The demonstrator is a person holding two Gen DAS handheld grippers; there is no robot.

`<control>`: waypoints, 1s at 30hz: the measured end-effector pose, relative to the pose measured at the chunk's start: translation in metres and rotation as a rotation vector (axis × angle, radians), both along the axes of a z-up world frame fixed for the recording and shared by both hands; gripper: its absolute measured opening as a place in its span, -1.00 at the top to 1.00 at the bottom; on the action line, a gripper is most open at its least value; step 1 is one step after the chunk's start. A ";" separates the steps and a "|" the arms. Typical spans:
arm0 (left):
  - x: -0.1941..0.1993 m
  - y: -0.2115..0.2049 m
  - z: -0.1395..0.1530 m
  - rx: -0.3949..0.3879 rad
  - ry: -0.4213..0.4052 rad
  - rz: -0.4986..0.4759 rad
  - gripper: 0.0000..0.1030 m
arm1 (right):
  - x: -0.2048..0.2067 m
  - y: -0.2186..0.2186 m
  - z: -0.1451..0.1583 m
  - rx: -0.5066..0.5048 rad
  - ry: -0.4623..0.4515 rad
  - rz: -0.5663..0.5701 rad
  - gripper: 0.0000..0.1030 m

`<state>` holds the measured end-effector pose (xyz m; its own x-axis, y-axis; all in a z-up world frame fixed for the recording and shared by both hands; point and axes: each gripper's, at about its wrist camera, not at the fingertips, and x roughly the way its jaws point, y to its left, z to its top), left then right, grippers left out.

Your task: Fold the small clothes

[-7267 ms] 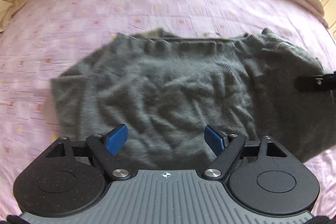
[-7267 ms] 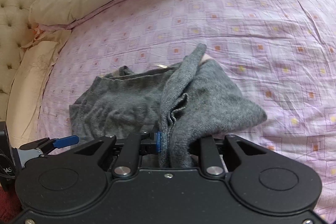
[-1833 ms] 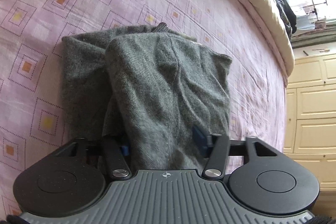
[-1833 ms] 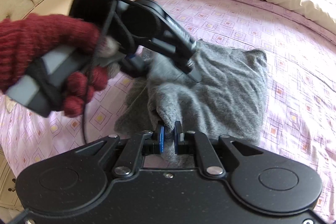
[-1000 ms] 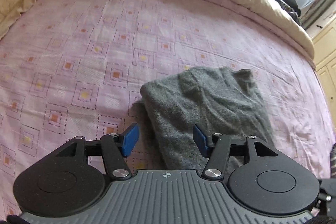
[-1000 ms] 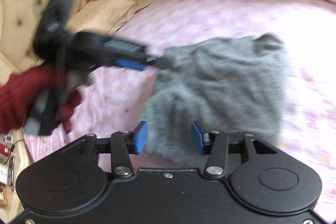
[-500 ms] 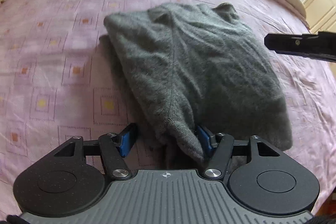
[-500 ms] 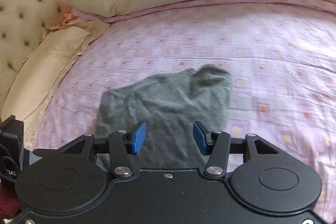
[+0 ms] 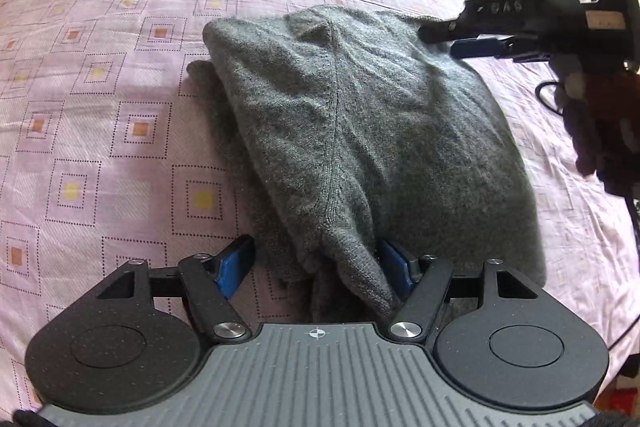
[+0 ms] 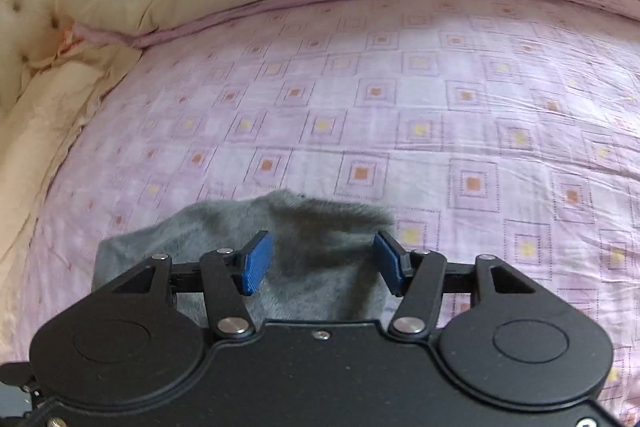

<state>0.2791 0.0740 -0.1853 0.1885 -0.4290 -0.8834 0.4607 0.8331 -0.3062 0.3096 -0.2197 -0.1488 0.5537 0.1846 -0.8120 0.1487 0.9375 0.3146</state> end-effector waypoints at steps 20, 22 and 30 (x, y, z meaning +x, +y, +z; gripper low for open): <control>0.032 0.021 -0.008 -0.219 0.143 0.193 -0.54 | -0.101 0.011 -0.037 0.373 0.096 0.009 -0.52; 0.039 0.018 -0.009 -0.241 0.140 0.218 -0.54 | -0.102 0.011 -0.037 0.380 0.092 -0.009 -0.52; 0.079 0.007 -0.008 -0.222 0.121 0.185 -0.53 | -0.115 0.013 -0.038 0.406 0.096 -0.024 -0.52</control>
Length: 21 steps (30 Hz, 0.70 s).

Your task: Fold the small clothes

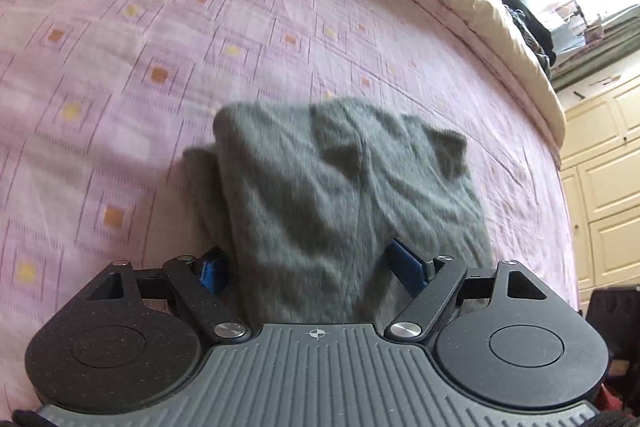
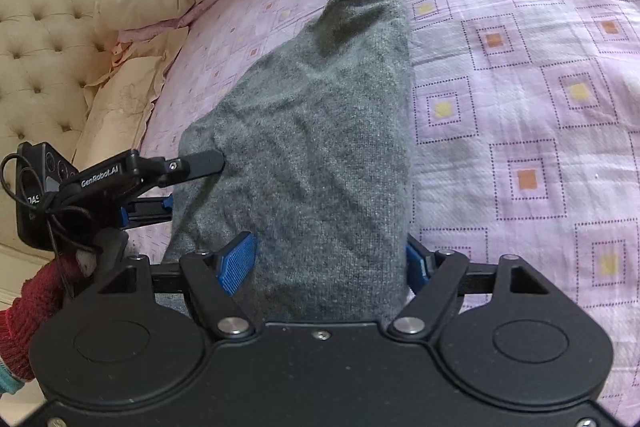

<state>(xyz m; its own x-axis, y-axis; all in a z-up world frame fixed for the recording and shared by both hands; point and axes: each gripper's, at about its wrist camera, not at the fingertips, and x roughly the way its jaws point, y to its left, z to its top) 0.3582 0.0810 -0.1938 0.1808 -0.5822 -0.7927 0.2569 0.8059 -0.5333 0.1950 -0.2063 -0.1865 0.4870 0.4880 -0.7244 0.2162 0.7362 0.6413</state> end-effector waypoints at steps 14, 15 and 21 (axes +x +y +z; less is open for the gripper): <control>-0.005 -0.010 0.005 -0.019 -0.006 -0.113 0.45 | -0.041 0.008 0.016 -0.021 0.016 -0.016 0.40; -0.009 -0.013 0.009 -0.016 -0.005 -0.116 0.45 | -0.047 0.006 0.019 -0.026 0.016 -0.013 0.43; -0.062 -0.029 0.020 -0.014 0.020 -0.177 0.45 | -0.105 -0.007 0.027 -0.009 0.071 -0.004 0.45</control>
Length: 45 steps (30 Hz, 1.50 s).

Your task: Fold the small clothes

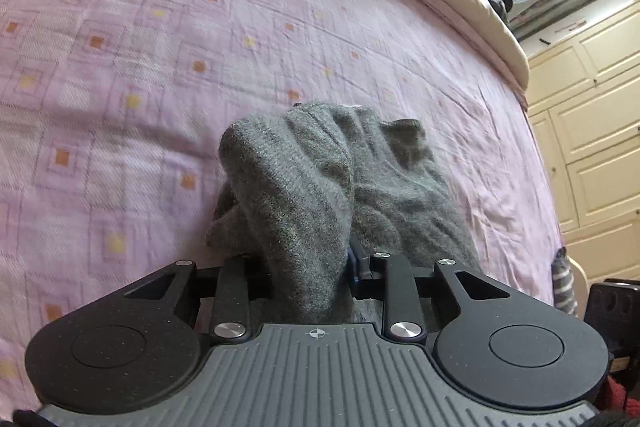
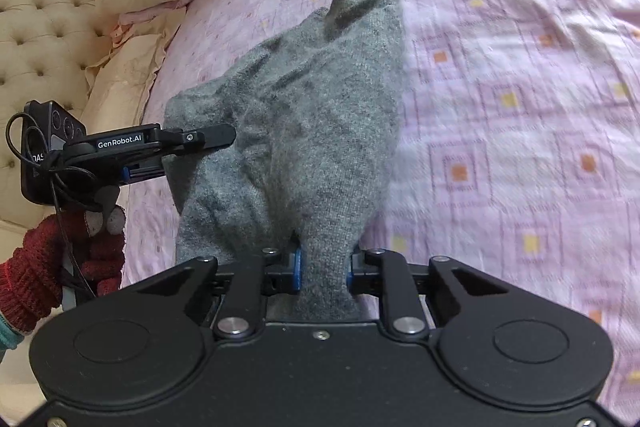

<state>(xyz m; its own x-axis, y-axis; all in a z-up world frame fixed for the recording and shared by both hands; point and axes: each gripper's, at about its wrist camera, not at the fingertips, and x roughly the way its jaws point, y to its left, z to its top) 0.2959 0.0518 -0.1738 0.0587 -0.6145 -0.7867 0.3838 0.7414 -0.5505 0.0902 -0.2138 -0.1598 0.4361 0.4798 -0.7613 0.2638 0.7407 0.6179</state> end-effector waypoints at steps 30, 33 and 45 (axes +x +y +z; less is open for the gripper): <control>-0.155 0.019 0.060 0.364 -0.235 0.277 -0.91 | -0.134 0.000 0.075 -0.460 -0.214 0.054 -0.99; -0.180 0.004 0.079 0.408 -0.275 0.230 -0.91 | -0.138 0.009 0.091 -0.492 -0.264 0.053 -0.99; -0.260 -0.033 0.120 0.528 -0.372 0.286 -0.88 | -0.159 0.013 0.131 -0.550 -0.409 0.057 -0.99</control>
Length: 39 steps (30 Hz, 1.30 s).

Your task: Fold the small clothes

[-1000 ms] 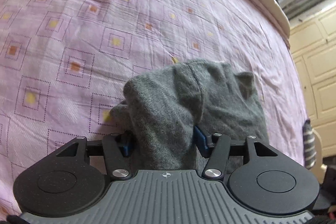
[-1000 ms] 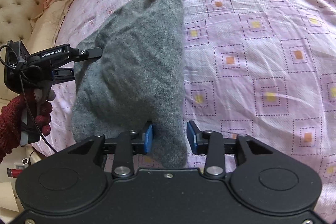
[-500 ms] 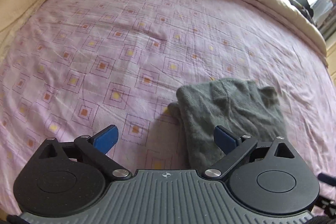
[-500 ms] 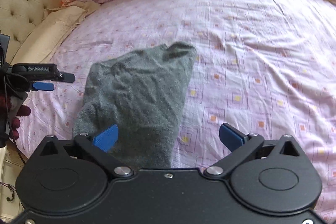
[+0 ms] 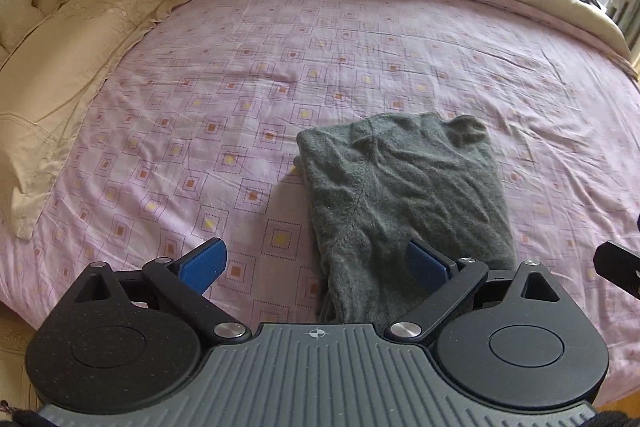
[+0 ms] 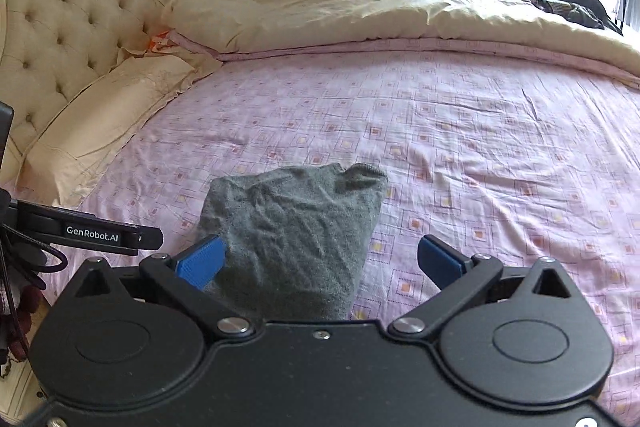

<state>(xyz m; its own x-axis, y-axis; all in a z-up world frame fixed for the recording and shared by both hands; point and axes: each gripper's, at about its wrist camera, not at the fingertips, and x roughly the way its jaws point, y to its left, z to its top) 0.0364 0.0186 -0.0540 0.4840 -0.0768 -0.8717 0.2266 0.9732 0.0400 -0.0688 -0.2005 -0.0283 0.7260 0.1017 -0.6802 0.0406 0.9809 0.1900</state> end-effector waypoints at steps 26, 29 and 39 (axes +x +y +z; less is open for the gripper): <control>-0.036 -0.020 0.021 0.041 -0.030 -0.032 -0.74 | -0.004 -0.003 0.008 0.035 0.092 -0.044 -0.99; -0.036 -0.020 0.018 0.020 0.008 -0.033 -0.74 | -0.004 -0.003 0.007 0.037 0.112 -0.046 -0.99; -0.040 -0.018 0.012 0.031 0.048 -0.007 -0.74 | -0.003 -0.007 -0.002 0.064 0.166 -0.069 -0.99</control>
<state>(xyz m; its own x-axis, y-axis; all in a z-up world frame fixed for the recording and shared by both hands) -0.0034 0.0006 -0.0422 0.4408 -0.0530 -0.8961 0.2360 0.9700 0.0587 -0.0722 -0.2079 -0.0304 0.6114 0.1021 -0.7847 0.1436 0.9608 0.2370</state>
